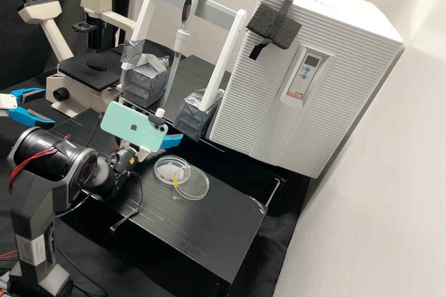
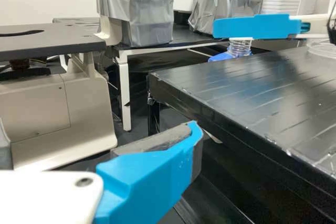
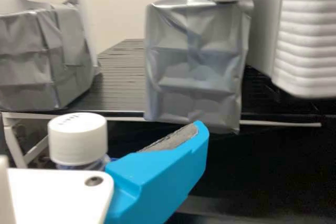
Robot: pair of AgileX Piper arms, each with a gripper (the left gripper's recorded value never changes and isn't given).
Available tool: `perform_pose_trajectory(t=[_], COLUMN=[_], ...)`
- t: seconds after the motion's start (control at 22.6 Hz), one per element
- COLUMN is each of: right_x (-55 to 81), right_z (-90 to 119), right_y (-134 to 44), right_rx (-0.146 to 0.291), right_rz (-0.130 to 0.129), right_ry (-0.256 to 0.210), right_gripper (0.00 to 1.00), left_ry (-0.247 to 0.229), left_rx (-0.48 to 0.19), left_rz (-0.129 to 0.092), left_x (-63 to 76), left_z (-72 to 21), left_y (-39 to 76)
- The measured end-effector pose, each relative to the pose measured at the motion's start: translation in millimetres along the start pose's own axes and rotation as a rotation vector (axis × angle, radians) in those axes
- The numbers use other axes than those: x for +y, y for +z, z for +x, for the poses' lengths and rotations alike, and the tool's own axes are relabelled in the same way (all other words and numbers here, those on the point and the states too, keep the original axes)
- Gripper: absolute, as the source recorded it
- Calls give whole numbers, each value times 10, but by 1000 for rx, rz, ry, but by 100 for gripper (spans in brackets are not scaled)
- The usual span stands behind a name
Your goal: Open the bottle
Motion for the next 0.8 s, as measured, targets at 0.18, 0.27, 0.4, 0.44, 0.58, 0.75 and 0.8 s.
perform_pose_trajectory(t=[0.18, 0.27, 0.4, 0.44, 0.58, 0.75, 0.8], right_x=[22, 44, 53, 53, 53, 48, 38], right_z=[36, 37, 37, 37, 37, 35, 35], right_y=[45, 63, 69, 69, 70, 58, 50], right_rx=[-23, -30, -33, -33, -34, -30, -27], right_rz=[1, 3, 5, 5, 6, 5, 2], right_ry=[11, 19, 23, 23, 24, 22, 19], right_gripper=[0, 0, 0, 0, 0, 0, 0], left_ry=[0, 0, 0, 0, 0, 0, 0], left_rx=[0, 0, 0, 0, 0, 0, 0], left_rz=[0, 0, 0, 0, 0, 0, 0], left_x=[0, 0, 0, 0, 0, 0, 0], left_z=[0, 0, 0, 0, 0, 0, 0], left_y=[0, 0, 0, 0, 0, 0, 0])
